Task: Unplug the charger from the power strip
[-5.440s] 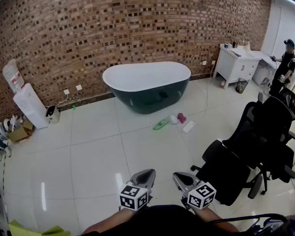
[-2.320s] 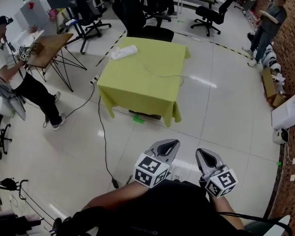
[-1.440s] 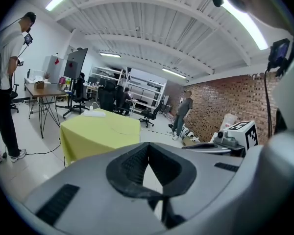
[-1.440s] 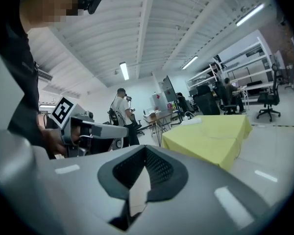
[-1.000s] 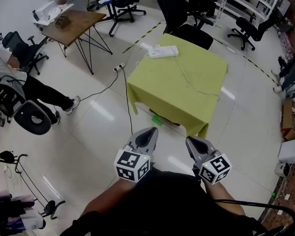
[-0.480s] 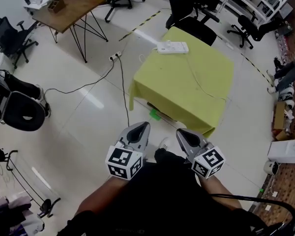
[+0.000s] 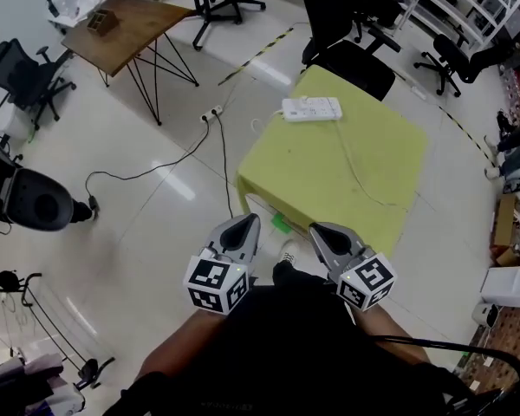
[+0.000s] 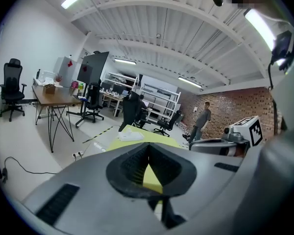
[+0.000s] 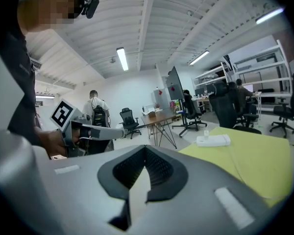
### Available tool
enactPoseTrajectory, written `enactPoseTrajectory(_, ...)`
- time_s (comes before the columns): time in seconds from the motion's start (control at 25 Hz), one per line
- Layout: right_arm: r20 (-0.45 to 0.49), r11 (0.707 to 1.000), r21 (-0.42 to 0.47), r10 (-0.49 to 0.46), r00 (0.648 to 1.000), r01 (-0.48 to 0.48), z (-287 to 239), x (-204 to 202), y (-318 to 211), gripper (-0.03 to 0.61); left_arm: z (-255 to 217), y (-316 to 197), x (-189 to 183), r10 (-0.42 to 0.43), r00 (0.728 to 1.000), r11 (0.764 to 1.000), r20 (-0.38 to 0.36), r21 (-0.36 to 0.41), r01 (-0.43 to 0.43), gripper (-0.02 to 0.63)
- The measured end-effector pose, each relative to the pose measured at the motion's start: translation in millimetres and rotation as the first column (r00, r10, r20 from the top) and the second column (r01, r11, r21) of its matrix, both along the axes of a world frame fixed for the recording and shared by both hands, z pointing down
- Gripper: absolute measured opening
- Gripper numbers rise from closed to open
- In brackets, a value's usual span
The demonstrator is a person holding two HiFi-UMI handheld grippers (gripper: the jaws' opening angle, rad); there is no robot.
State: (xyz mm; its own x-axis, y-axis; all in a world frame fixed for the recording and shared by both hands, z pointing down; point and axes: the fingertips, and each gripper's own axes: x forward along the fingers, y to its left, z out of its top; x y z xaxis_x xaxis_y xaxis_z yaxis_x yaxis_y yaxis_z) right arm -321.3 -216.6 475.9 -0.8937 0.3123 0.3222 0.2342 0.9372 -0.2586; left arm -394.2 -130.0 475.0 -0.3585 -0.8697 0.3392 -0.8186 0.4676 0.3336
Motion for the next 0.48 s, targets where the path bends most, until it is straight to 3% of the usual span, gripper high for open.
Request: enactPoseTrajectory(0.48, 0.017, 0.996, -0.069, -0.047, 0.999, 0.048, 17.3, -77.2, -103.6, 0.003, 5.9, -109.1, -67.8, -0.033, 0.999, 0.998, 0.011, -0.057, 0.033, 0.006)
